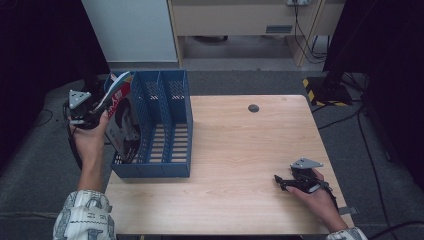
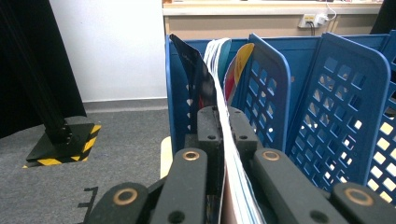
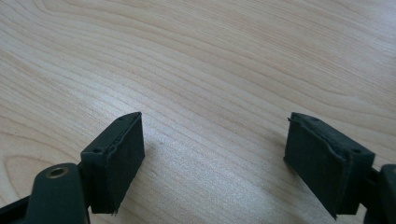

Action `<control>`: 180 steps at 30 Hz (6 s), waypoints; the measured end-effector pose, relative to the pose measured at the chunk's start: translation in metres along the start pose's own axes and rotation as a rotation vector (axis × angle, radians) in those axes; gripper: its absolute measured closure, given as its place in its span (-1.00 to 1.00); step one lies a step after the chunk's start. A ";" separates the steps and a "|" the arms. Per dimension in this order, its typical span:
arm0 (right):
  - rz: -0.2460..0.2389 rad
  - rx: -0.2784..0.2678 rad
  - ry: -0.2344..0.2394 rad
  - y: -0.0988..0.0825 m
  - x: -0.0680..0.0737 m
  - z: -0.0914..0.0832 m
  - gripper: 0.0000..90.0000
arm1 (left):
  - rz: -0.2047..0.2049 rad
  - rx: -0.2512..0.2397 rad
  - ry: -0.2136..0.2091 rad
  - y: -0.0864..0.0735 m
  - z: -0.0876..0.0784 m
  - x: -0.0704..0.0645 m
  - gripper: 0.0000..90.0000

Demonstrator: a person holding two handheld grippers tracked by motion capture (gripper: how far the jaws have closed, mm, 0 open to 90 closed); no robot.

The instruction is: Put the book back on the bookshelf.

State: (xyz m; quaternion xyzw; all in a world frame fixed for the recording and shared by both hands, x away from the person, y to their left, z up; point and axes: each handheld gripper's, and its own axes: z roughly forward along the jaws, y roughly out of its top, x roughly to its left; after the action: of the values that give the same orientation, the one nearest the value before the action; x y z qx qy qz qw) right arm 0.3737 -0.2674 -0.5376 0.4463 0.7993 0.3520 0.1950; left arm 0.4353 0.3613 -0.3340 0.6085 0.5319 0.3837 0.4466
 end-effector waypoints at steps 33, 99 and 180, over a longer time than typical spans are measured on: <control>0.000 0.002 0.001 0.000 0.001 0.000 -0.56 | 0.089 -0.072 -0.016 0.000 -0.013 -0.002 -0.40; -0.007 0.002 0.013 0.000 0.003 0.000 -0.57 | 0.213 0.128 -0.427 -0.046 0.005 -0.168 -0.89; 0.005 0.032 0.001 0.000 0.000 0.002 -0.85 | 0.431 0.512 -0.614 -0.178 0.067 -0.362 -0.91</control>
State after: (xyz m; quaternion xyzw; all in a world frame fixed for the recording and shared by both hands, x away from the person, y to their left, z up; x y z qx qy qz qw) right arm 0.3748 -0.2664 -0.5385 0.4512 0.8038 0.3399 0.1868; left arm 0.3934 0.0003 -0.5210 0.8820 0.3136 0.1257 0.3286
